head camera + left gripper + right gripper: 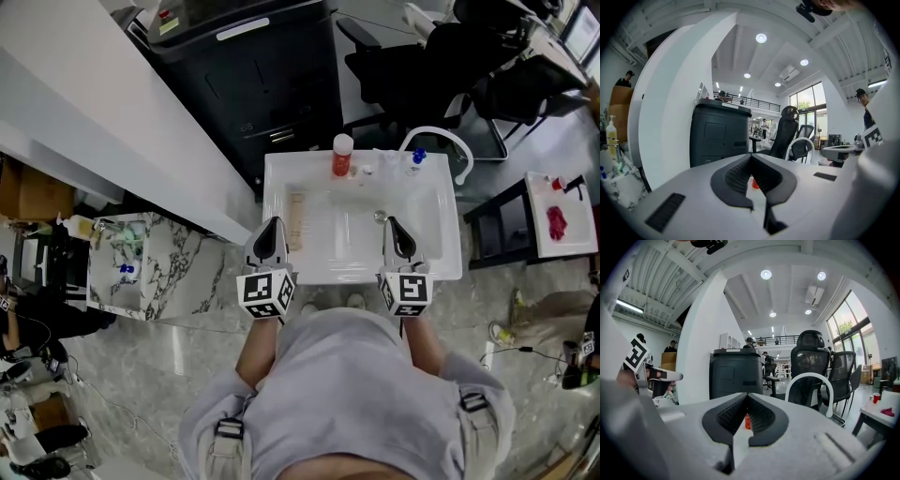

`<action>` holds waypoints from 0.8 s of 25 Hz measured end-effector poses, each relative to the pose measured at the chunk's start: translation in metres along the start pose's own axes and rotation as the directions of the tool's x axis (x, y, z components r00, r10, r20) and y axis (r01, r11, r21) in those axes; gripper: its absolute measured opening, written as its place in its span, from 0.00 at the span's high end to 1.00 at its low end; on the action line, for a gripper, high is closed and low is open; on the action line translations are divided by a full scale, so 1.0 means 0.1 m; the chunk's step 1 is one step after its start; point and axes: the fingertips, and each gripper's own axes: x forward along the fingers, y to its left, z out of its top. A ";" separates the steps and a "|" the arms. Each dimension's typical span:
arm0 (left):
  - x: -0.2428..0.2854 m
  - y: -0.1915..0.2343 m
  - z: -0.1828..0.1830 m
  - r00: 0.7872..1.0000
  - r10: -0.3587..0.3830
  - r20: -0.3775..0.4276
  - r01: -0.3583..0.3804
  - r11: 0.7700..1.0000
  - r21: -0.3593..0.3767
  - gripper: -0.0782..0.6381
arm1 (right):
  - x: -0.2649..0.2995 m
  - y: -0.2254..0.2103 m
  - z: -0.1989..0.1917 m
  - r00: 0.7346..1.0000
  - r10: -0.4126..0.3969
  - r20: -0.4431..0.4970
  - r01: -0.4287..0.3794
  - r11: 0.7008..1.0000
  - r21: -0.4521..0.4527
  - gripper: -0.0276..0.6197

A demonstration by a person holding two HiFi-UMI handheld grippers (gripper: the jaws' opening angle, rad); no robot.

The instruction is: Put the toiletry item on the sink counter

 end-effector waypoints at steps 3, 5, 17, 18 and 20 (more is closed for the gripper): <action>0.00 0.01 0.01 1.000 0.003 0.003 -0.003 1.000 -0.001 0.88 | 0.02 0.02 0.00 1.000 0.004 -0.003 -0.004 1.000 -0.020 0.95; 0.00 0.02 0.01 1.000 0.005 0.002 -0.005 1.000 -0.003 0.88 | 0.03 0.04 -0.01 1.000 0.008 -0.008 -0.008 0.999 -0.036 0.95; 0.02 0.01 -0.01 1.000 0.002 0.000 -0.002 1.000 -0.011 0.88 | 0.06 0.05 -0.03 1.000 0.015 -0.015 -0.015 0.999 -0.033 0.95; 0.02 0.01 -0.01 1.000 0.002 0.001 -0.002 1.000 -0.011 0.88 | 0.06 0.05 -0.03 1.000 0.015 -0.014 -0.016 0.999 -0.033 0.95; 0.02 0.01 -0.02 1.000 0.002 0.001 -0.002 1.000 -0.014 0.88 | 0.06 0.06 -0.03 1.000 0.019 -0.014 -0.020 0.999 -0.032 0.95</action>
